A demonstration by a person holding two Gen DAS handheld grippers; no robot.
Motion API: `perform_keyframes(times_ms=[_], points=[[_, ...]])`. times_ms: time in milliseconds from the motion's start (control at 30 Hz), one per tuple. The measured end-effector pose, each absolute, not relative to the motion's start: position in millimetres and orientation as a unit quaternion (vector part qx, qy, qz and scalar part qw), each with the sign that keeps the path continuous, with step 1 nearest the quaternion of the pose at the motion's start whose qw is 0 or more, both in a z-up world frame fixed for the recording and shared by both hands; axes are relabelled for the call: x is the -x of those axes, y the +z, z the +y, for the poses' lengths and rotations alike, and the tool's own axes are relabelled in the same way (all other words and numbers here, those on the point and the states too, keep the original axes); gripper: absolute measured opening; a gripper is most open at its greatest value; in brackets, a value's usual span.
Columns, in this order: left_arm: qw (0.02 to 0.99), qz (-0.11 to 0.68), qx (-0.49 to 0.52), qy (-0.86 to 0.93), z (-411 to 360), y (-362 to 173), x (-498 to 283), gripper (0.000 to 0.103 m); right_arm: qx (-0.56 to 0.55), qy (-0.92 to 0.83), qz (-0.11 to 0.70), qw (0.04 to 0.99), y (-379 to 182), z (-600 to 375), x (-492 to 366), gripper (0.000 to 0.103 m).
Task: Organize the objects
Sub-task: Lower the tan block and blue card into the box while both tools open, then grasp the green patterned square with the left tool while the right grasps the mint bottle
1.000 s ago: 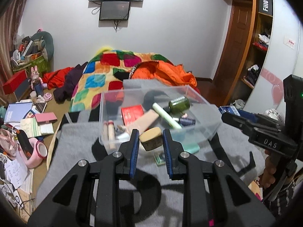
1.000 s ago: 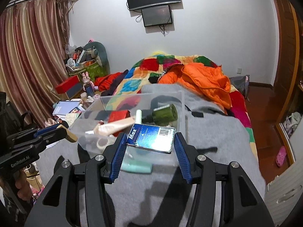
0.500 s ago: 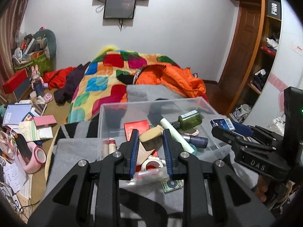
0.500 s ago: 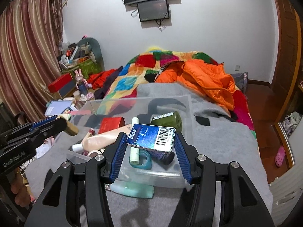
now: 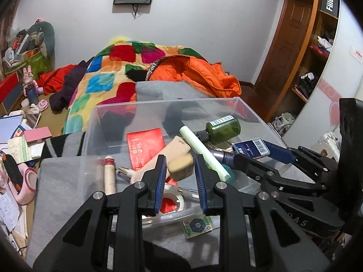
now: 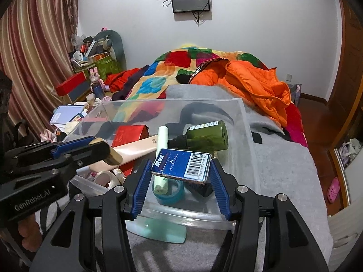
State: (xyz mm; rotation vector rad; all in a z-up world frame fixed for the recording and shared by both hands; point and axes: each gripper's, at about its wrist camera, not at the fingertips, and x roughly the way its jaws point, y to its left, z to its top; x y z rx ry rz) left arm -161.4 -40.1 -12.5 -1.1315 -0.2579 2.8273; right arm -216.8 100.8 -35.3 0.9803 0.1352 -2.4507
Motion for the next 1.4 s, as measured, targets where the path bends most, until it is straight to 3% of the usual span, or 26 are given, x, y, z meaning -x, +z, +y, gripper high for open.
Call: perform_keyframes(times_ms=[233, 433, 500, 567, 700, 1167, 1400], points=[[0.043, -0.083, 0.369, 0.925, -38.6, -8.6, 156.9, 0.030, -0.364, -0.894, 0.047, 0.256, -31.5, 101.3, 212.4, 0.050], [0.035, -0.076, 0.347, 0.934, -39.3, 5.3, 139.2, 0.046, -0.351, -0.899, 0.037, 0.260, -19.8, 109.5, 199.8, 0.058], [0.033, -0.074, 0.340, 0.937, -39.4, 10.5, 132.4, 0.063, -0.347, -0.900, 0.035, 0.261, -16.3, 112.8, 194.5, 0.058], [0.026, -0.071, 0.330, 0.941, -37.8, 15.1, 124.0, 0.072, -0.344, -0.901, 0.035, 0.263, -13.4, 117.1, 188.5, 0.060], [0.023, -0.065, 0.324, 0.944, -35.0, 19.4, 111.0, 0.081, -0.337, -0.905, 0.033, 0.259, -10.6, 127.3, 178.5, 0.072], [0.039, -0.040, 0.398, 0.916, -11.2, -43.2, 88.7, 0.082, -0.375, -0.894, 0.027, 0.244, -38.3, 157.5, 162.5, 0.077], [0.018, -0.045, 0.445, 0.894, -14.4, -76.8, 109.8, 0.068, -0.398, -0.885, 0.022, 0.240, -54.8, 163.9, 161.3, 0.078]])
